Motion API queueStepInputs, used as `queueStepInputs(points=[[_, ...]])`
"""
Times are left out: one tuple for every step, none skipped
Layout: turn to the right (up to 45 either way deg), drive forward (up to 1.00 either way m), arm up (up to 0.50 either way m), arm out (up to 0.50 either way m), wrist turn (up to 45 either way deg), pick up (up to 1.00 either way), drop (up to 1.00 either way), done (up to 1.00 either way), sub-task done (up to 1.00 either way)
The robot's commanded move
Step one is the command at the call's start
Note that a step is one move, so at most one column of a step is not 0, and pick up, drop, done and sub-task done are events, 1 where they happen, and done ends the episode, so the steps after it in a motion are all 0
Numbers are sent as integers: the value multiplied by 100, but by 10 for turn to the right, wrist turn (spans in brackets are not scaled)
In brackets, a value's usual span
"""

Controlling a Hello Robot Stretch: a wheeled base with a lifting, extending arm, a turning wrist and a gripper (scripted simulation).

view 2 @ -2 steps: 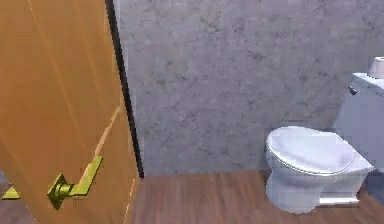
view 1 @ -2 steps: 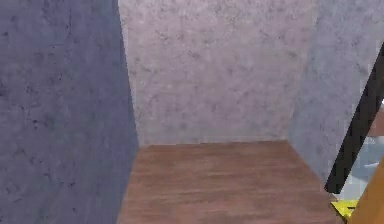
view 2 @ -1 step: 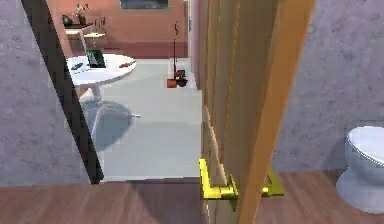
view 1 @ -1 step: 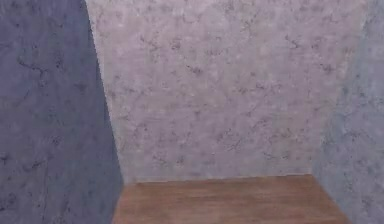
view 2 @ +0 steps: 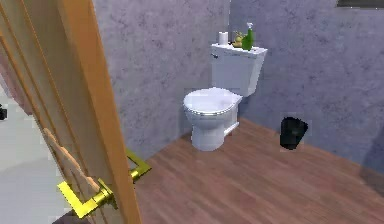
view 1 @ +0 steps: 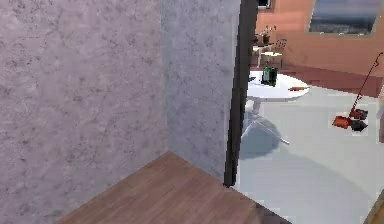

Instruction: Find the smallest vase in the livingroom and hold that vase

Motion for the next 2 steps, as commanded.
queueStepInputs(points=[[0,35,0,0,0,0,0,0,0],[390,0,0,0,0,0,0,0,0]])
